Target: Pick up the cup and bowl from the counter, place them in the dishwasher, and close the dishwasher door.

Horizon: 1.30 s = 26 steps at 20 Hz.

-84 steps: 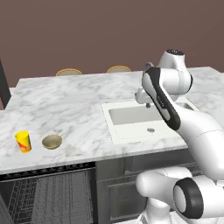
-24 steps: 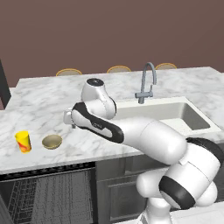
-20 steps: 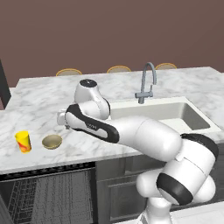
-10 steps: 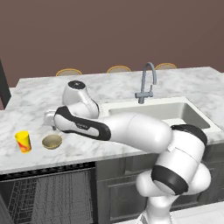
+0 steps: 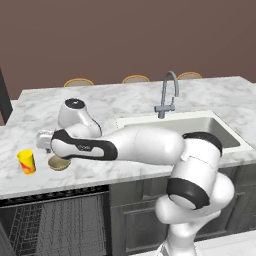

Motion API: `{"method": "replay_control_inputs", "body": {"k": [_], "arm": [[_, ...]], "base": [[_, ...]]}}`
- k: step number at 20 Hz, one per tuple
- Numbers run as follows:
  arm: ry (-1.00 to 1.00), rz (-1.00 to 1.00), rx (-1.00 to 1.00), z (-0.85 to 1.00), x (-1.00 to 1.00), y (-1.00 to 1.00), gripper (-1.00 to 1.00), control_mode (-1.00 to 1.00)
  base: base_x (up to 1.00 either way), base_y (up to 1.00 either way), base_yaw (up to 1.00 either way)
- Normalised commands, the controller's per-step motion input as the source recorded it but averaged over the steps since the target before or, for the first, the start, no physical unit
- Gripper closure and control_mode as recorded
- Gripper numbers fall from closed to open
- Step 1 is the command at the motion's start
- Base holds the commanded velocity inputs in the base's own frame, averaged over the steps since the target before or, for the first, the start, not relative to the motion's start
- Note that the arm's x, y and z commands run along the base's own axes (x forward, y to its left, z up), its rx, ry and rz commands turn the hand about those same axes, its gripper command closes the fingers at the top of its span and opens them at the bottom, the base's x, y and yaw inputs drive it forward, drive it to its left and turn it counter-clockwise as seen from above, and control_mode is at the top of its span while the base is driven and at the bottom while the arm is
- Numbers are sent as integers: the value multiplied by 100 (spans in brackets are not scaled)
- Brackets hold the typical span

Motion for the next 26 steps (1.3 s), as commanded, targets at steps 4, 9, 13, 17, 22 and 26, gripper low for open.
{"method": "replay_control_inputs", "body": {"k": [4, 9, 13, 17, 22, 26], "arm": [[0, 0, 0, -11, 10, 39, -100, -100], [0, 0, 0, -12, 15, 33, -100, -100], [0, 0, 0, -16, 19, 35, -100, -100], [0, 0, 0, -16, 23, 36, -100, -100], [0, 0, 0, -14, 30, 31, -100, -100], [0, 0, 0, -6, 38, 24, -100, -100]], "base": [[0, 0, 0], [0, 0, 0], [0, 0, 0], [0, 0, 0], [0, 0, 0], [0, 0, 0]]}}
